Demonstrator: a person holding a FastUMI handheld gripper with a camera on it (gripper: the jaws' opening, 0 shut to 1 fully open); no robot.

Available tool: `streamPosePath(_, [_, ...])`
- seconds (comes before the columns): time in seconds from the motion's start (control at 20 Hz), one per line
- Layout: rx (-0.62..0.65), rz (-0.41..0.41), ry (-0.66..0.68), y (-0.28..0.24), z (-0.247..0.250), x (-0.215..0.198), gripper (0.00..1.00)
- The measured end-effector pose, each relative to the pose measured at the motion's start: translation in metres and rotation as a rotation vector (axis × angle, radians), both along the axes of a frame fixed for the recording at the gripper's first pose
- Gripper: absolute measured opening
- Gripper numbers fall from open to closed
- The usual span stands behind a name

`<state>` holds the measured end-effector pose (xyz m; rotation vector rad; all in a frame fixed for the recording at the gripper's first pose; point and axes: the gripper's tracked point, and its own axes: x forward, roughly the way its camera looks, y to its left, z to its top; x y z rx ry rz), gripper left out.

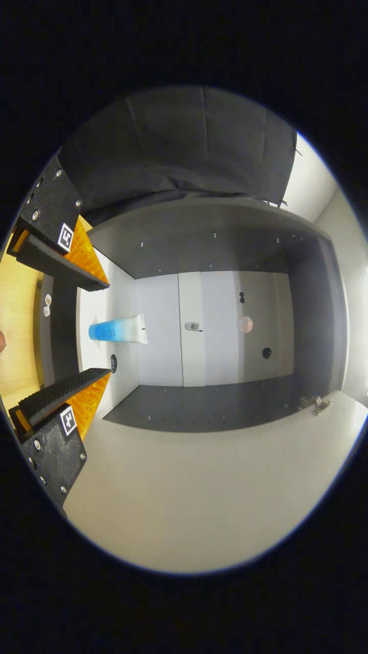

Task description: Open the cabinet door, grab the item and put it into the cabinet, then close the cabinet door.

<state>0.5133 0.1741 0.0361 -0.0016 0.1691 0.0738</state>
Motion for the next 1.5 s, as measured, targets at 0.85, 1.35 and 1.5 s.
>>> streamPosePath(0.85, [0.013,-0.056,-0.043,-0.084,-0.01,-0.232,0.94])
streamPosePath(1.35, [0.031,-0.336,-0.056,-0.234,-0.014,-0.296,0.94])
streamPosePath(1.5, [0.026,-0.425,-0.06,-0.273,-0.008,-0.298,0.94])
